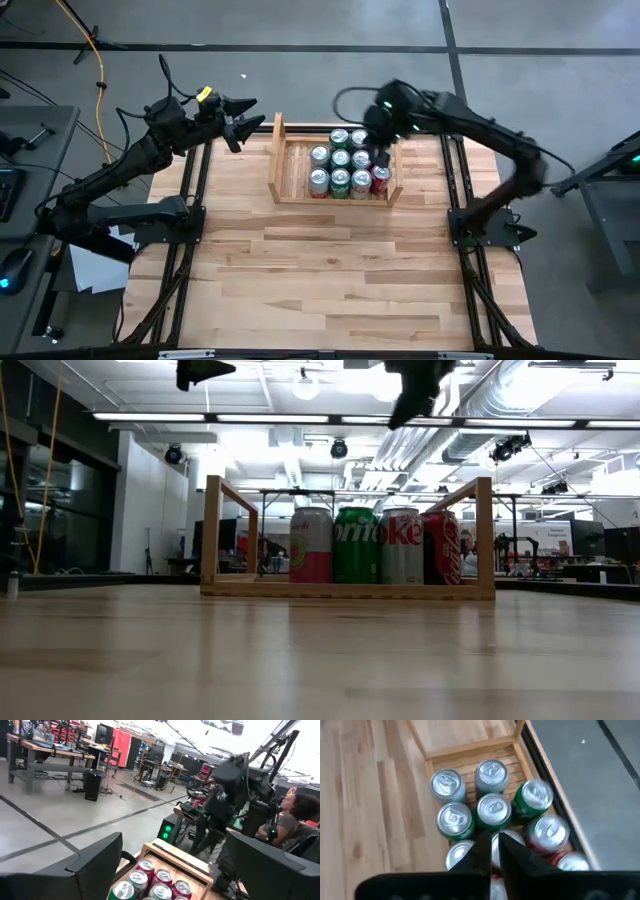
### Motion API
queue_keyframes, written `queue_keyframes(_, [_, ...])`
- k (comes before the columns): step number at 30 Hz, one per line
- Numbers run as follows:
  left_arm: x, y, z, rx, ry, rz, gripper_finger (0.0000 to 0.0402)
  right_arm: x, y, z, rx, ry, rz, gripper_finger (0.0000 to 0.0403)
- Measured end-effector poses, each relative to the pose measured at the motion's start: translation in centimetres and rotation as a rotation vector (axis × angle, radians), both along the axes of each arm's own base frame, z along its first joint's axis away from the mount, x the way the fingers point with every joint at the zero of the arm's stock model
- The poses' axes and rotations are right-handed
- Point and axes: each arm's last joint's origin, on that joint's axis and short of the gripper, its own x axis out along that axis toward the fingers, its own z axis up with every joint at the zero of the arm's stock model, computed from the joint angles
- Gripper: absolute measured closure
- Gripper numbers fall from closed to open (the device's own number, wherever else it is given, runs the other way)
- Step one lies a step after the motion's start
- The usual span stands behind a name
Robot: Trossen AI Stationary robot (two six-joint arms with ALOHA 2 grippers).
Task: Place canned beverage on shelf
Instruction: Return to Home Position
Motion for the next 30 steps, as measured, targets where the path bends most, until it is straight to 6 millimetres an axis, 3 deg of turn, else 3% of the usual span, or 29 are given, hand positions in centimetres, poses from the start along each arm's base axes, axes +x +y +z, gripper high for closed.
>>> queue_keyframes(3, [0.0,0.0,0.1,0.006,-0.009,-0.002,0.0053,-3.0,1.5,-1.8,0.036,-0.092,-0.085,0.038])
queue_keyframes(7, [0.0,0.0,0.4,0.021,-0.03,-0.002,0.0053,-6.7,3.7,-3.4,0.081,-0.249,-0.164,0.0397])
queue_keyframes(14, [0.0,0.0,0.5,0.035,-0.039,0.006,0.0053,-11.0,6.3,-1.9,0.169,-0.696,-0.13,0.0401])
queue_keyframes(17, [0.1,-0.2,0.5,0.01,-0.048,-0.021,0.0053,-11.9,7.0,-0.8,0.198,-0.875,-0.021,0.0401])
queue_keyframes(20, [0.3,-0.6,0.5,-0.009,-0.056,-0.052,0.0053,-12.2,7.3,-0.3,0.204,-0.95,0.06,0.0402])
queue_keyframes(25, [1.2,-2.3,0.5,-0.061,-0.076,-0.161,0.0071,-11.9,7.4,-0.6,0.228,-0.925,0.114,0.0402])
queue_keyframes(30, [2.2,-4.9,0.6,-0.077,-0.084,-0.299,0.012,-11.2,7.7,-1.2,0.206,-0.876,0.2,0.0403])
